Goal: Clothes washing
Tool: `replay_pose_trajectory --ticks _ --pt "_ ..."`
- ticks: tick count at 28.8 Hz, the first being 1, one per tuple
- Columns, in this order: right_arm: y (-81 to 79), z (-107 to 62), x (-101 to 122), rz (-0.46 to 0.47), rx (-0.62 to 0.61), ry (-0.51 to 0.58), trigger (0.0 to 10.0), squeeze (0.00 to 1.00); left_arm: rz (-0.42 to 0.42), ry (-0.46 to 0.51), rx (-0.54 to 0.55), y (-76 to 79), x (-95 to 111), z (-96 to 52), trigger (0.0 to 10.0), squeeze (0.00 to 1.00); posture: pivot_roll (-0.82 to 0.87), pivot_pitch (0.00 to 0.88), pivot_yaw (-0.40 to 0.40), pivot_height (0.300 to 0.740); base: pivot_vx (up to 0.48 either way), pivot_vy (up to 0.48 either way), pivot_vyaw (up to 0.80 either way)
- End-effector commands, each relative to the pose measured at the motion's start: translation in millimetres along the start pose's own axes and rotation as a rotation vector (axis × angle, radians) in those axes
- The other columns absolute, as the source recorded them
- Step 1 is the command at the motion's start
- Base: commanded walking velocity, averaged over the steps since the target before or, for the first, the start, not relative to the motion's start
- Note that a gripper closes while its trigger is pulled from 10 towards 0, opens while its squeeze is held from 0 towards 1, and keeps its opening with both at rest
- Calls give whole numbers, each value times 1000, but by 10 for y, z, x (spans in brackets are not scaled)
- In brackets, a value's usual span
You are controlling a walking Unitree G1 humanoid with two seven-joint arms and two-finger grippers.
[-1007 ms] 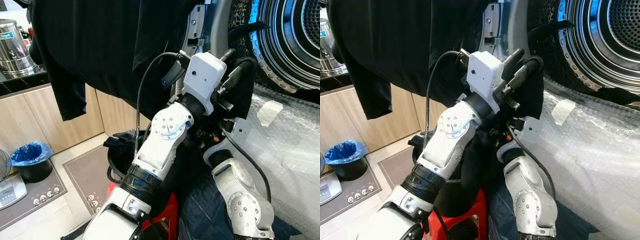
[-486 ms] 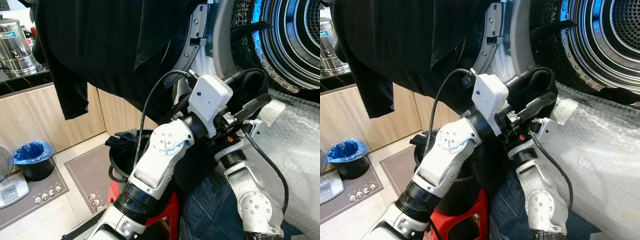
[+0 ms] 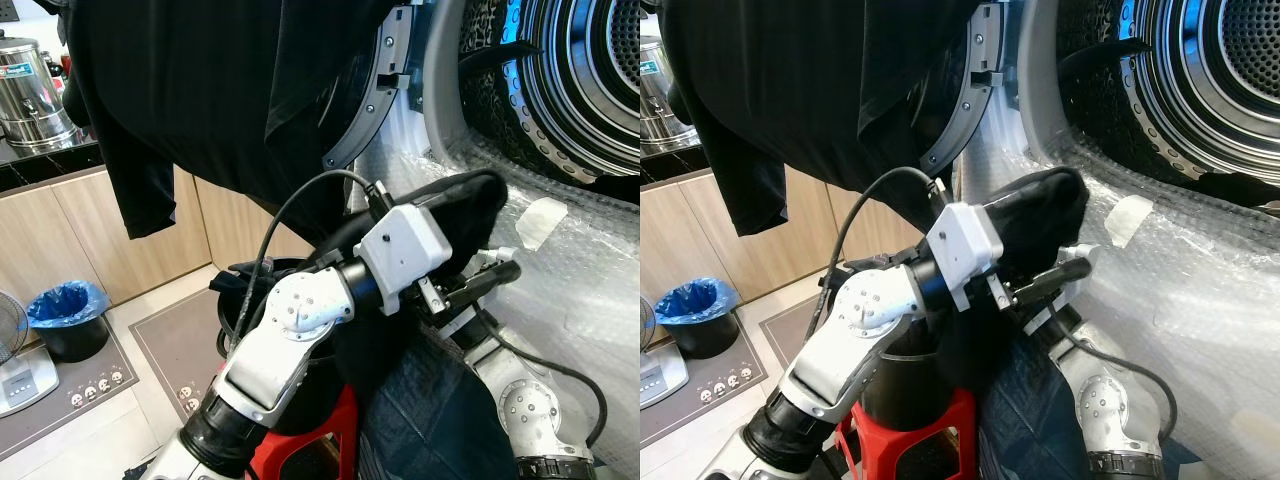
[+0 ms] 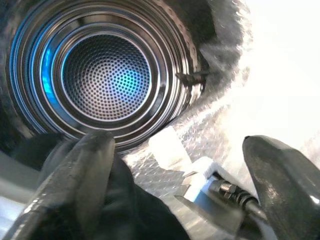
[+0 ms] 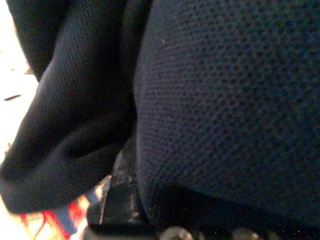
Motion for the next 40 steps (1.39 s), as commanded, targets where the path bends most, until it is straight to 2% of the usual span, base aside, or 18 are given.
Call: replay_pose_trajectory --ticks 1,2,5,7,8,9,10,13,14,15,16,17,19,23,26,34,38,40 --pt "-121 50 200 -32 84 46 0 0 7 -102 -33 96 -183 -70 10000 1000 65 0 -31 740 0 0 0" --pt "-121 50 200 -32 84 46 0 0 7 -102 -33 96 -183 -70 10000 1000 65 0 -31 740 0 0 0" --pt "-78 54 309 -59 103 41 0 0 83 -155 -40 151 -172 -120 10000 1000 66 0 -31 740 0 0 0" --pt "-93 54 363 -66 119 41 0 0 89 -156 -50 203 -131 -126 10000 1000 64 0 -29 740 0 0 0" --pt "-91 49 399 -81 127 35 0 0 120 -168 -55 231 -110 -133 10000 714 65 0 -29 740 0 0 0" --pt "-88 46 412 -85 129 33 0 0 129 -170 -56 242 -99 -136 10000 714 65 0 -29 740 0 0 0" --pt "-86 42 442 -93 136 31 0 0 140 -171 -52 252 -78 -140 10000 0 66 0 -30 740 0 0 0" --pt "-90 41 573 -129 168 22 0 0 144 -174 -17 268 -34 -185 10000 0 69 0 -32 740 0 0 0" --pt "-100 47 634 -148 186 15 3294 0 136 -183 0 268 -32 -219 10000 0 73 0 -34 740 0 0 0" --pt "-103 52 654 -152 190 16 4235 0 139 -180 4 265 -27 -229 10000 0 73 0 -34 740 0 0 0" --pt "-108 60 688 -155 195 21 8863 0 151 -174 12 257 -16 -246 10000 0 75 0 -34 740 0 0 0" --pt "-101 89 786 -175 198 30 10000 0 162 -173 48 227 -15 -313 10000 0 78 0 -37 740 0 0 0" --pt "-97 100 821 -184 198 33 10000 0 160 -175 59 223 -20 -341 10000 0 78 0 -37 740 0 0 0" --pt "-87 119 1011 -229 204 49 10000 0 97 -250 79 275 -172 -555 10000 0 90 0 -48 740 0 0 0" --pt "-118 112 1125 -240 228 55 10000 0 70 -296 65 335 -245 -659 10000 0 94 0 -53 740 0 0 0" --pt "-212 51 1371 -282 289 53 10000 0 -9 -360 35 454 -365 -805 10000 0 94 0 -60 740 0 0 0" --pt "-371 15 1663 -353 354 35 10000 0 -156 -484 -13 715 -631 -1124 10000 0 85 0 -68 740 0 0 0" --pt "-398 14 1709 -370 365 22 10000 0 -186 -505 -15 764 -666 -1184 10000 0 85 0 -70 740 0 0 0"
Point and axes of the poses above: a point about 5 cm out from each wrist's last joint towards the gripper, its own z axis pointing out of the wrist towards the gripper, its own x axis along the axis of the wrist's last joint, y = z × x, the point moved 6 cm from there along z, pointing out of the wrist towards the gripper, and after that the axes turned 8 degrees about z, right-handed, at the moved point
